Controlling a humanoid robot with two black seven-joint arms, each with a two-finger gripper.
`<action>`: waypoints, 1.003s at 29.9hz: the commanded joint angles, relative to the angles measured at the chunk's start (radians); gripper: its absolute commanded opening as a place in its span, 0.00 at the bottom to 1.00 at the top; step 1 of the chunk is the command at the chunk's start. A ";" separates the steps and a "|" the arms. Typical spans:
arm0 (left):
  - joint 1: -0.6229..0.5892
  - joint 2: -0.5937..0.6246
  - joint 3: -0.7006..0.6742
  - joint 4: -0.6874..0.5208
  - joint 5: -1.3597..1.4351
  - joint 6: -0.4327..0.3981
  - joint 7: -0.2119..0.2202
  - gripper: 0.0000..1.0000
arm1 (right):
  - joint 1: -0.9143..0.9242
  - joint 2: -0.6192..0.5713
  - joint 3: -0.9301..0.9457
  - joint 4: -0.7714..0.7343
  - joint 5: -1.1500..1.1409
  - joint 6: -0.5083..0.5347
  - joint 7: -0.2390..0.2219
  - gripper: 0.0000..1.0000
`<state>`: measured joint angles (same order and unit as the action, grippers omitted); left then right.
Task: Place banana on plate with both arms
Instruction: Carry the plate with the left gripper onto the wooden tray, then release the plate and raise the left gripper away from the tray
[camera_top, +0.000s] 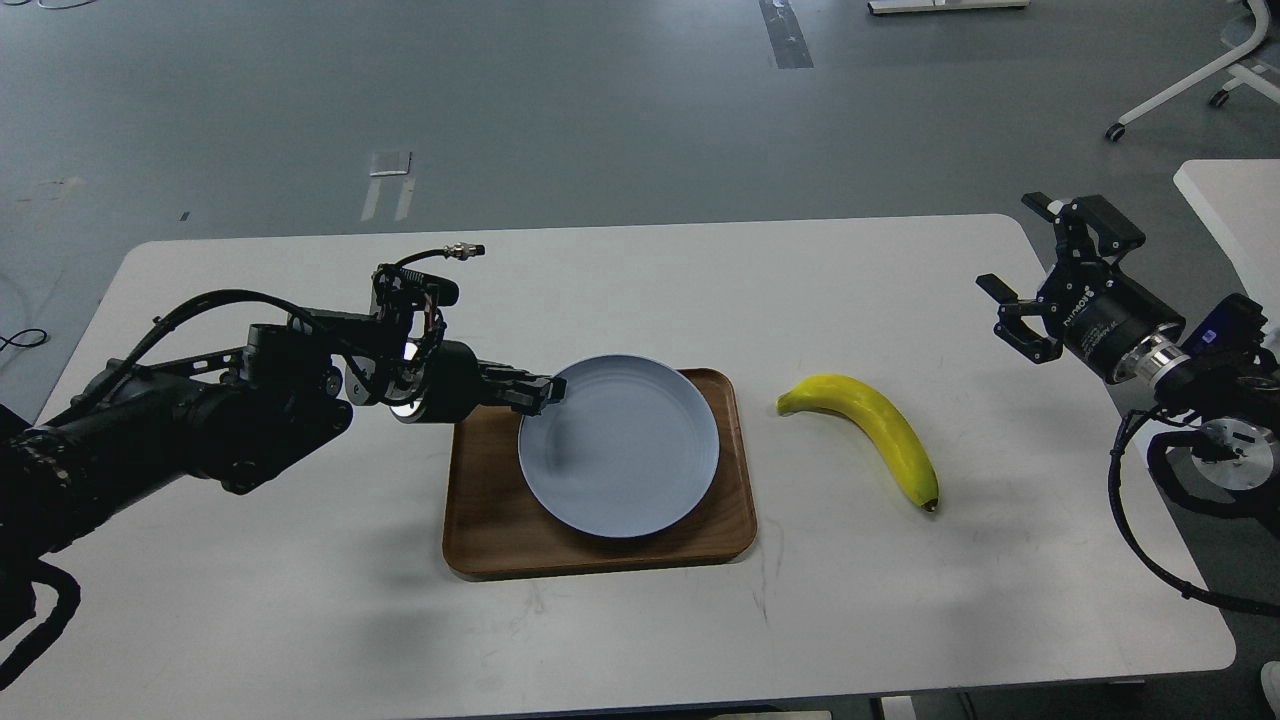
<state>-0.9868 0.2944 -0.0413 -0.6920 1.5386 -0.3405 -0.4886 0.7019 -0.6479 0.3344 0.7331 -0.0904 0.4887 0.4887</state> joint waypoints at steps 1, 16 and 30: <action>0.000 -0.043 0.018 0.055 -0.002 0.001 0.000 0.00 | 0.001 0.001 0.000 0.000 0.000 0.000 0.000 1.00; -0.006 -0.052 0.040 0.062 -0.015 0.001 0.000 0.80 | -0.004 -0.002 -0.002 0.000 0.000 0.000 0.000 1.00; -0.079 0.031 0.021 0.045 -0.343 0.000 0.000 0.98 | -0.002 0.002 -0.002 0.002 0.000 0.000 0.000 1.00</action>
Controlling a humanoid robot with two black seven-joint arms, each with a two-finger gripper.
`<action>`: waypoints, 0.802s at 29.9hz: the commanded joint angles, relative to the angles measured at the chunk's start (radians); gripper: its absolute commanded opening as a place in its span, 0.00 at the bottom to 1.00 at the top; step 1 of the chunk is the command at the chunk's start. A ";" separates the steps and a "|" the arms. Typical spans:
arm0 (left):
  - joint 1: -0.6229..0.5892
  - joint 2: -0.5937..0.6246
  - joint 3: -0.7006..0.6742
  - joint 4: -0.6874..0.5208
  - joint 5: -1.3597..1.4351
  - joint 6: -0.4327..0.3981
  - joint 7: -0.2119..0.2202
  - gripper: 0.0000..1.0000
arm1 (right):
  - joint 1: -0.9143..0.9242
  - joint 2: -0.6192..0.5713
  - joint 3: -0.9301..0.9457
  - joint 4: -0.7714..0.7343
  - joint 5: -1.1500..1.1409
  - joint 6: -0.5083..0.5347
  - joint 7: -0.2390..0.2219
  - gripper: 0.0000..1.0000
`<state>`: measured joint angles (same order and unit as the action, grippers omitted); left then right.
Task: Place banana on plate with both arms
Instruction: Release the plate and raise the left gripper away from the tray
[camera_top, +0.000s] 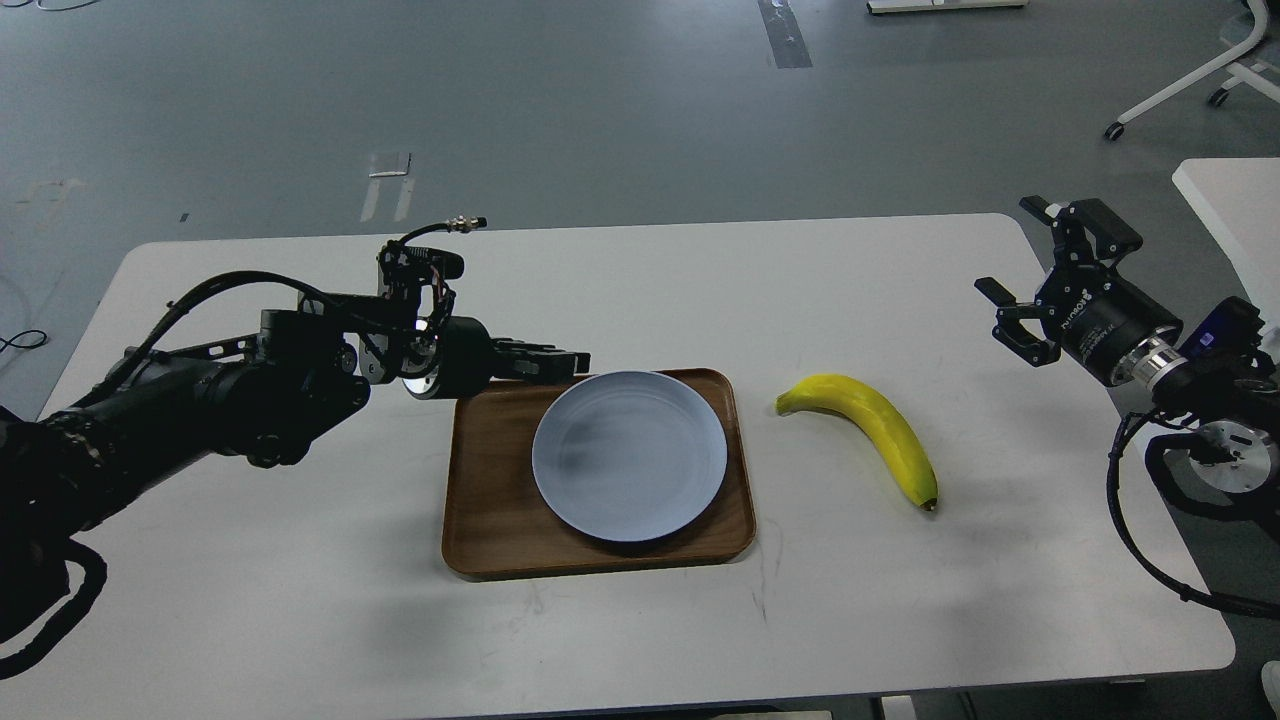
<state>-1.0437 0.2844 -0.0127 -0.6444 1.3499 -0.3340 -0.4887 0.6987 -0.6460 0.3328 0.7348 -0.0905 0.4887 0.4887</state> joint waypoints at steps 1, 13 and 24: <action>-0.030 0.061 -0.009 -0.006 -0.267 -0.008 0.000 0.98 | 0.001 0.002 0.000 0.000 0.000 0.000 0.000 1.00; 0.065 0.223 -0.039 -0.004 -1.183 -0.091 0.000 0.98 | -0.004 -0.001 -0.011 0.003 -0.002 0.000 0.000 1.00; 0.333 0.302 -0.498 0.003 -1.255 -0.155 0.000 0.98 | 0.008 -0.040 -0.035 0.054 -0.116 0.000 0.000 1.00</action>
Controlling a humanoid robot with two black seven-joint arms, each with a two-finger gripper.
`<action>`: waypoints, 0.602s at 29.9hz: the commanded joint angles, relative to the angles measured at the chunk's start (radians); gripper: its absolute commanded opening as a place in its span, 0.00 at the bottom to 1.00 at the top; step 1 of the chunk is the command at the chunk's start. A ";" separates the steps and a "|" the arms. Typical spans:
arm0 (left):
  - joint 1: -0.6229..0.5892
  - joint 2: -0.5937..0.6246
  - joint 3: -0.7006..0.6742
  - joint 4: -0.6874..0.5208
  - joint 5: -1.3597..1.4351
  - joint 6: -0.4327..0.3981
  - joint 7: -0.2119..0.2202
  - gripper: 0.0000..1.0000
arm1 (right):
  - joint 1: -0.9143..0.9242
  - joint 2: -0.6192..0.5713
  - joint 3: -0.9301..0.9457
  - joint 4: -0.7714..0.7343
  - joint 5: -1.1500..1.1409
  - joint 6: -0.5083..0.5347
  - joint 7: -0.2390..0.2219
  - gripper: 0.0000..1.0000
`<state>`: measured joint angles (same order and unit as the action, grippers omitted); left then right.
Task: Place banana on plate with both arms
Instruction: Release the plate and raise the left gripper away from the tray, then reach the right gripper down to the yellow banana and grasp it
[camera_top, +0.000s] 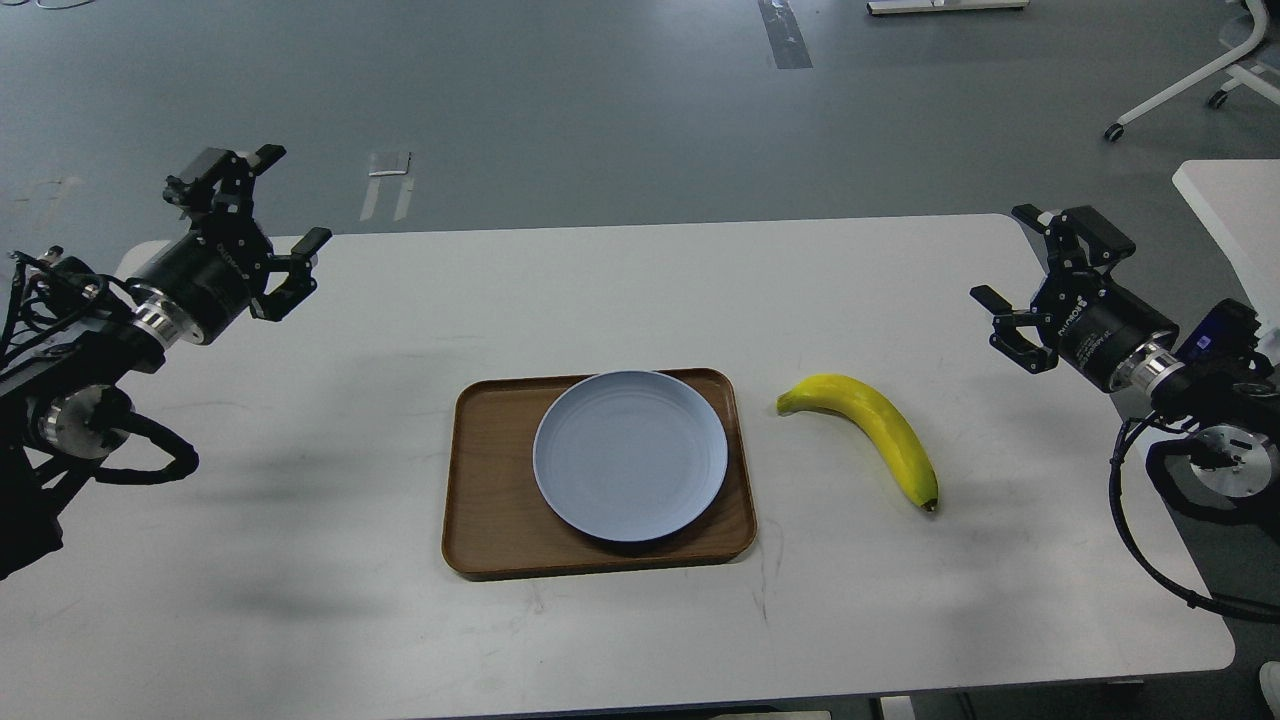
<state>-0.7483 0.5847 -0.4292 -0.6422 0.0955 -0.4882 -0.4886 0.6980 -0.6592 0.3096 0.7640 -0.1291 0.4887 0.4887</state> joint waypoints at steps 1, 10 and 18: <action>0.041 0.001 -0.089 0.001 0.000 0.000 0.000 0.98 | 0.014 -0.043 -0.018 0.035 -0.110 0.000 0.000 1.00; 0.044 -0.006 -0.086 0.004 -0.008 0.000 0.000 0.98 | 0.155 -0.165 -0.032 0.202 -0.722 0.000 0.000 1.00; 0.044 0.000 -0.085 0.004 -0.003 0.000 0.000 0.98 | 0.408 -0.157 -0.349 0.202 -1.037 0.000 0.000 1.00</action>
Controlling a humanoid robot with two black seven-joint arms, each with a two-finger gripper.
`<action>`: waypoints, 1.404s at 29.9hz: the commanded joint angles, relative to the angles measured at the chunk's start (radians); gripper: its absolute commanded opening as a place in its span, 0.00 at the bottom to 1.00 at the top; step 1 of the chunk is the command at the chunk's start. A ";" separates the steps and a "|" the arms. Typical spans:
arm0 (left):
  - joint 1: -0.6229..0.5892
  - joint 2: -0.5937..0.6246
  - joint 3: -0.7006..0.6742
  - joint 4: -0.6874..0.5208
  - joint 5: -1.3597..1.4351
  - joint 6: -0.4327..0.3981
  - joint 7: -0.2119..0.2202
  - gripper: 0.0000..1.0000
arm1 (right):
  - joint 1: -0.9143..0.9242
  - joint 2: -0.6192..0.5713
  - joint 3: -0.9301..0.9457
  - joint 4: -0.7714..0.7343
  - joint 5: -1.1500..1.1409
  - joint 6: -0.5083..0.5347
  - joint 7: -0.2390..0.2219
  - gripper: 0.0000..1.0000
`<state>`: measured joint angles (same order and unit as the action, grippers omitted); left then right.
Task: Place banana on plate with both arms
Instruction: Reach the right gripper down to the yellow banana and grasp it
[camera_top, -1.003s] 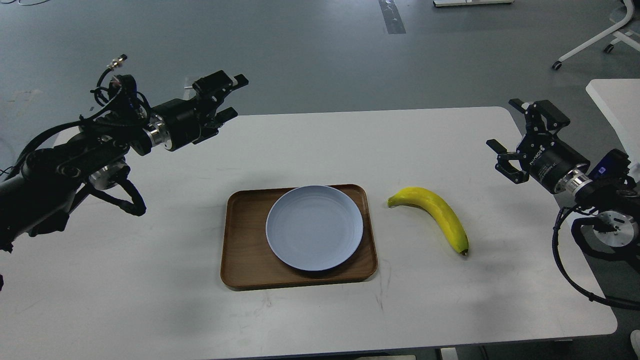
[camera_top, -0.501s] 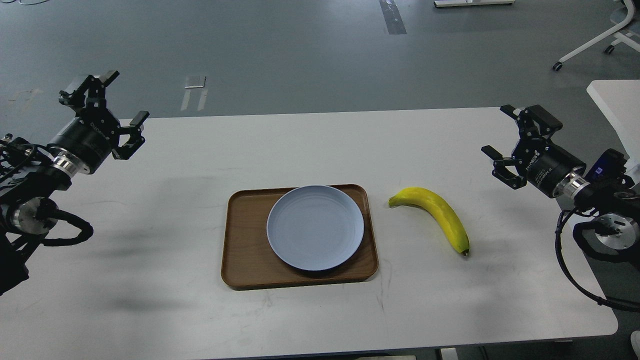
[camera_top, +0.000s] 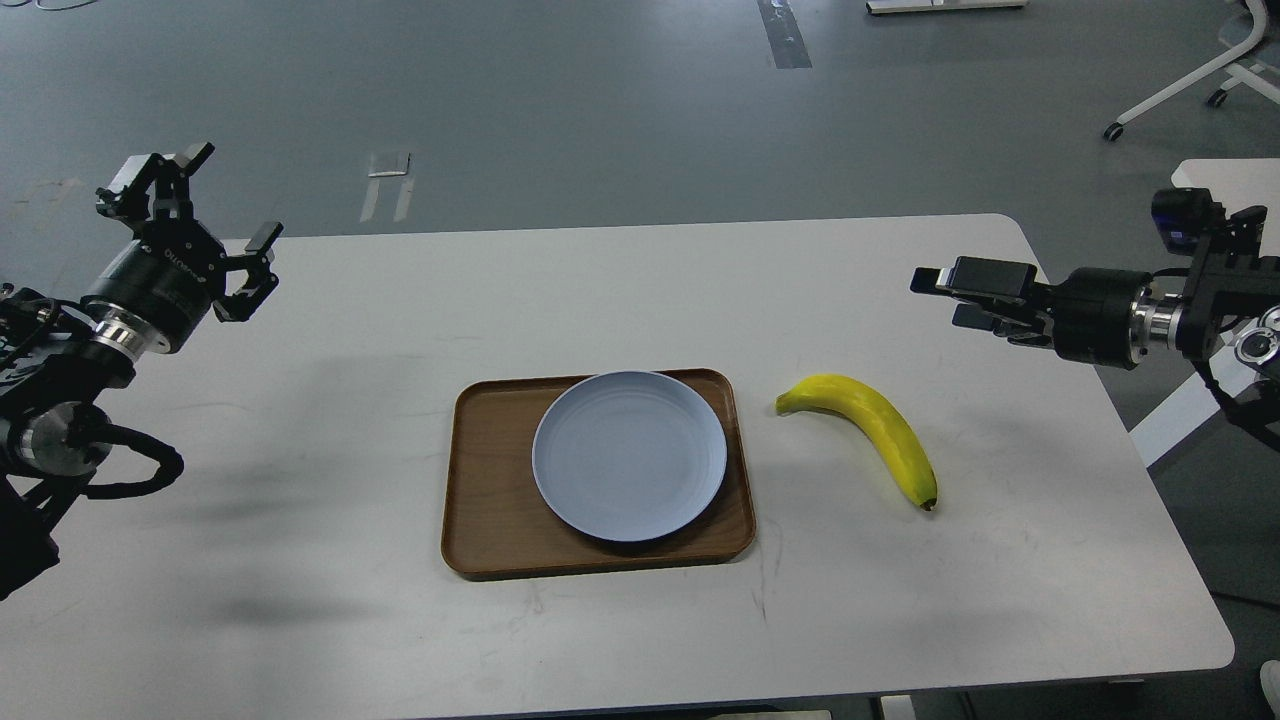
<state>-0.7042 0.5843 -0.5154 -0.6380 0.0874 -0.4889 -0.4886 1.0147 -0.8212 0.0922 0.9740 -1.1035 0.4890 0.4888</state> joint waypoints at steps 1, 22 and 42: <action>0.000 0.000 0.001 0.000 0.006 0.000 0.000 0.98 | 0.108 0.005 -0.156 -0.011 -0.073 0.000 0.000 1.00; -0.001 -0.026 0.001 0.003 0.008 0.000 0.000 0.98 | 0.170 0.307 -0.496 -0.216 -0.223 -0.072 0.000 0.94; -0.001 -0.024 0.001 0.001 0.009 0.000 0.000 0.98 | 0.162 0.376 -0.549 -0.247 -0.220 -0.078 0.000 0.07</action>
<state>-0.7059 0.5600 -0.5139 -0.6351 0.0951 -0.4887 -0.4889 1.1739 -0.4482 -0.4420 0.7346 -1.3237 0.4110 0.4880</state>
